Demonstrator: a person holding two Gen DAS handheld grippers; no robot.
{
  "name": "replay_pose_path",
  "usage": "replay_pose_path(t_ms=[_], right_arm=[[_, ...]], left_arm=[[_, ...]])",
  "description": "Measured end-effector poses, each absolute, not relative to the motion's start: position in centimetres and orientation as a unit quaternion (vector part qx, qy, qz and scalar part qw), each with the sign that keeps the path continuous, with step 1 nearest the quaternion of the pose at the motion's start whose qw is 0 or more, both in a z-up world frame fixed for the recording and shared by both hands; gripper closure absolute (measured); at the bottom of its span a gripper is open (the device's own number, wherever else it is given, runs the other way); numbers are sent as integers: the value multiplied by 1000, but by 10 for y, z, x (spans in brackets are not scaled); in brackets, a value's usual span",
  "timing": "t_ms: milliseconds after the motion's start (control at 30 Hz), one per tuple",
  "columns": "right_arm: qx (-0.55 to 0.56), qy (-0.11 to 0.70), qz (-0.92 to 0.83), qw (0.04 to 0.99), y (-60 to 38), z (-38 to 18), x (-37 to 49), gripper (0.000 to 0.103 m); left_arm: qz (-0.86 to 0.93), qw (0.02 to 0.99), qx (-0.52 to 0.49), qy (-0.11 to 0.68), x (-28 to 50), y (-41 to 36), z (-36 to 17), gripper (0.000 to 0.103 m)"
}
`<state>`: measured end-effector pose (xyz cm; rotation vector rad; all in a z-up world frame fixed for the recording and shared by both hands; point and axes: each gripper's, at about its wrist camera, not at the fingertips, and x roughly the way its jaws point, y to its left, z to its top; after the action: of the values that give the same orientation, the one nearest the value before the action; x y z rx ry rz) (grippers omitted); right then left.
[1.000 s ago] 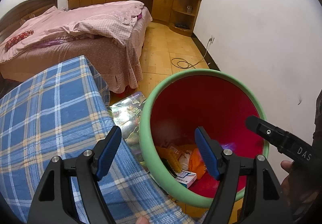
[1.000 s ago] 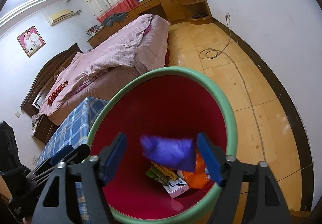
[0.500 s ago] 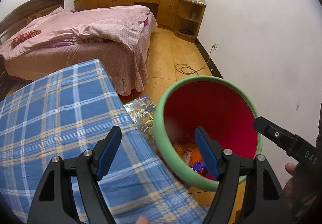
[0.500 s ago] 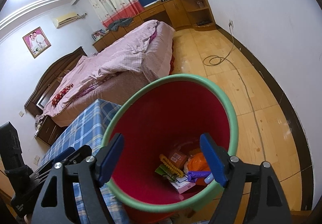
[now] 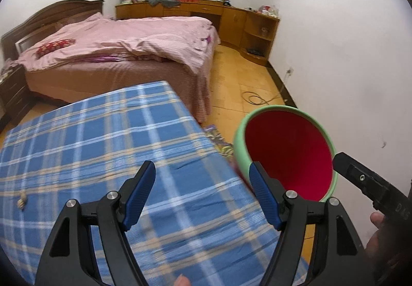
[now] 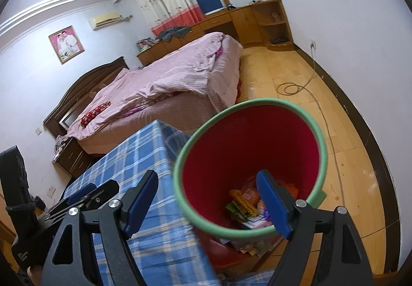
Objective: Collect trash
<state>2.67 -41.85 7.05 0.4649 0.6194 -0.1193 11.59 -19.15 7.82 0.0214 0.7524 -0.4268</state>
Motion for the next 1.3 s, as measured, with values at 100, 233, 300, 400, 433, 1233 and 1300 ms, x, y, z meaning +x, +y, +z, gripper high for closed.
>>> replay_pose_path(t_ms=[100,233,300,400,433,1233,1300], right_arm=[[218,302,-45,927,-401,74,26,21],[203,305,-25,930,-376,77,25,21],[196,305,-16,932,-363,79,25,21],[185,306,-5,934,-345,79,24,19],[181,306,-2,935,-340,79,24,17],[110,278,-3,954,-273,56,-2,7],[105,277,-7,955,-272,53,-4,7]], left_arm=[[-193,911,3,364,109,-172,81,28],[-171,916,-2,362,102,-148,84,28],[-159,920,-4,359,99,-136,85,28],[-147,923,-9,356,94,-119,86,28],[-143,924,-11,355,92,-114,86,28],[-87,939,-4,334,61,-61,55,28],[-84,939,-1,333,61,-62,52,28]])
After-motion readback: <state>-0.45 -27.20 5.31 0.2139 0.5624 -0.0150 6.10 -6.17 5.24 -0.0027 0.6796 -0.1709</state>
